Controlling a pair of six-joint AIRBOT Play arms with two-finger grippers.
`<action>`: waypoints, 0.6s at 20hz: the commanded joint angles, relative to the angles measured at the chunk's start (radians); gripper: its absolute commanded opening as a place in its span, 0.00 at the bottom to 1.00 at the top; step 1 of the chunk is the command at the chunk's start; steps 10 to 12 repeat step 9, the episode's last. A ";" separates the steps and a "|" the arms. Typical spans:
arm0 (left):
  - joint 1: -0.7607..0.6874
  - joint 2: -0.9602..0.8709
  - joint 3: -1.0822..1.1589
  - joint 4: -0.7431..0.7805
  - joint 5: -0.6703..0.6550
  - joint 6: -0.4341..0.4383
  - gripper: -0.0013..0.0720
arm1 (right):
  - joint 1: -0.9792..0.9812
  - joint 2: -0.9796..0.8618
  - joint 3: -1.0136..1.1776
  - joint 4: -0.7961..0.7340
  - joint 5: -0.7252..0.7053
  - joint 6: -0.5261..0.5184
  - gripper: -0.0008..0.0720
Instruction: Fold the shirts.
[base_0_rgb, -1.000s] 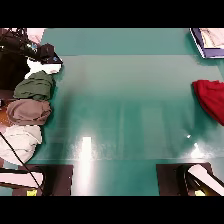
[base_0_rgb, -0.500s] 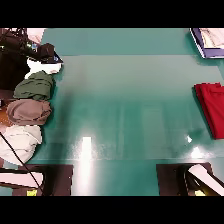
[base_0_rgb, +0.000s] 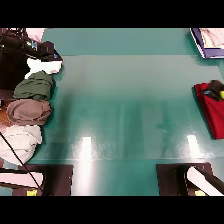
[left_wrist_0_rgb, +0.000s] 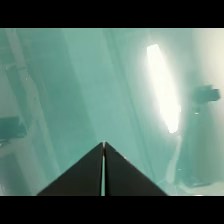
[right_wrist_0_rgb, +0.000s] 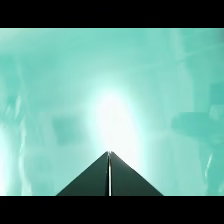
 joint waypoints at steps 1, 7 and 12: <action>0.000 0.001 0.000 0.000 0.005 0.000 0.05 | 0.202 0.000 0.002 0.014 0.008 0.001 0.04; 0.000 0.001 0.000 0.000 0.005 0.000 0.05 | 0.293 0.001 0.002 0.014 0.003 0.002 0.04; 0.000 0.001 0.000 0.000 0.005 0.000 0.05 | 0.293 0.001 0.002 0.014 0.002 0.002 0.04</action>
